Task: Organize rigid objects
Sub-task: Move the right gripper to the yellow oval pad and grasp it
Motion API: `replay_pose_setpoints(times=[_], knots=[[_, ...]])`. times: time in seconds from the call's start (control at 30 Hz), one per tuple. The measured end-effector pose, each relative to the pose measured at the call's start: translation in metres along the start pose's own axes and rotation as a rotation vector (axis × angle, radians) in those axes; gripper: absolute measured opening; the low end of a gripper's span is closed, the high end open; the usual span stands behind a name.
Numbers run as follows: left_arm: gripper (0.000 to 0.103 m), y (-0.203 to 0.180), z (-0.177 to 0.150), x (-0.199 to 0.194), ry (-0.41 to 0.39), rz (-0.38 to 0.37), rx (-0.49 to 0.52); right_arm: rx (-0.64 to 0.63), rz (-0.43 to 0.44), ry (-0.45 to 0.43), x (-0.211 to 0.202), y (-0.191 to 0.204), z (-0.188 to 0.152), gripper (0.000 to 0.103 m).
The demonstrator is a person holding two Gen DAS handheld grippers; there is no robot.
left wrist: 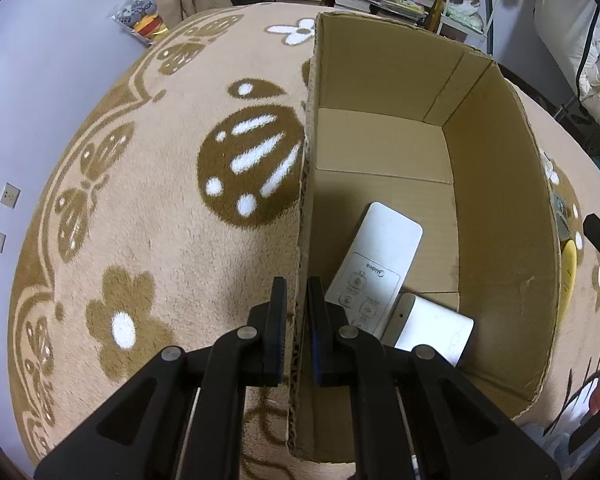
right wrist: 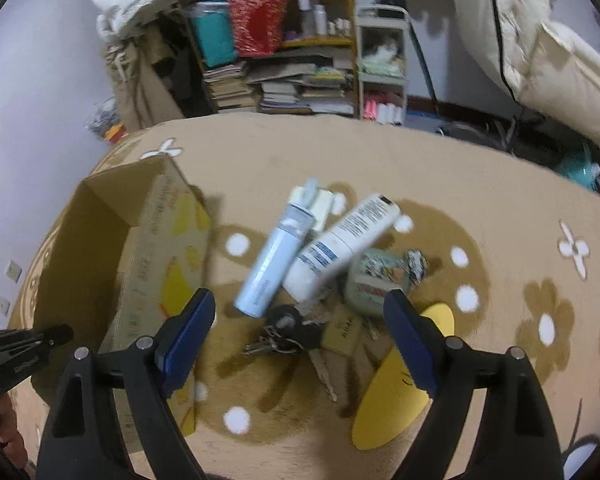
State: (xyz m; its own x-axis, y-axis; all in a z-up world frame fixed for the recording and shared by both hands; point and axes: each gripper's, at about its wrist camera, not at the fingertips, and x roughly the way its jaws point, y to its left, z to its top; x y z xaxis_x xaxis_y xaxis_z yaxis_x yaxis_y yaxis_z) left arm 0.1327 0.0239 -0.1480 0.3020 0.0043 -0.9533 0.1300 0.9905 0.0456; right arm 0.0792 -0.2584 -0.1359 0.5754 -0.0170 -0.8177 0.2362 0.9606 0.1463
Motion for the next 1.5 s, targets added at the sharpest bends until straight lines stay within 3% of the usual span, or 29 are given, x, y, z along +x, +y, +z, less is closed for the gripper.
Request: replay_pose_setpoints(times=[0.43, 0.67, 0.73, 0.77, 0.97, 1.33, 1.5], knots=[[0.010, 0.000, -0.001, 0.000, 0.001, -0.001, -0.001, 0.170, -0.077, 0.039, 0.008, -0.070, -0.015, 0.091], [0.010, 0.000, -0.001, 0.000, 0.002, -0.001, -0.002, 0.259, -0.097, 0.132, 0.027, -0.095, -0.028, 0.091], [0.010, 0.000, -0.001, 0.000, 0.004, -0.004, -0.006, 0.277, -0.092, 0.163, 0.034, -0.099, -0.032, 0.080], [0.010, 0.000, -0.002, 0.000, 0.004, -0.005, -0.006, 0.285, -0.086, 0.181, 0.037, -0.100, -0.035, 0.073], [0.010, 0.001, -0.002, -0.001, 0.004, -0.002, -0.004, 0.274, -0.086, 0.259, 0.055, -0.090, -0.051, 0.073], [0.010, 0.000, -0.003, -0.002, 0.003, 0.003, 0.000, 0.170, -0.226, 0.267, 0.067, -0.064, -0.061, 0.073], [0.010, -0.001, -0.003, -0.001, 0.003, 0.009, 0.004, 0.160, -0.241, 0.274, 0.067, -0.062, -0.063, 0.065]])
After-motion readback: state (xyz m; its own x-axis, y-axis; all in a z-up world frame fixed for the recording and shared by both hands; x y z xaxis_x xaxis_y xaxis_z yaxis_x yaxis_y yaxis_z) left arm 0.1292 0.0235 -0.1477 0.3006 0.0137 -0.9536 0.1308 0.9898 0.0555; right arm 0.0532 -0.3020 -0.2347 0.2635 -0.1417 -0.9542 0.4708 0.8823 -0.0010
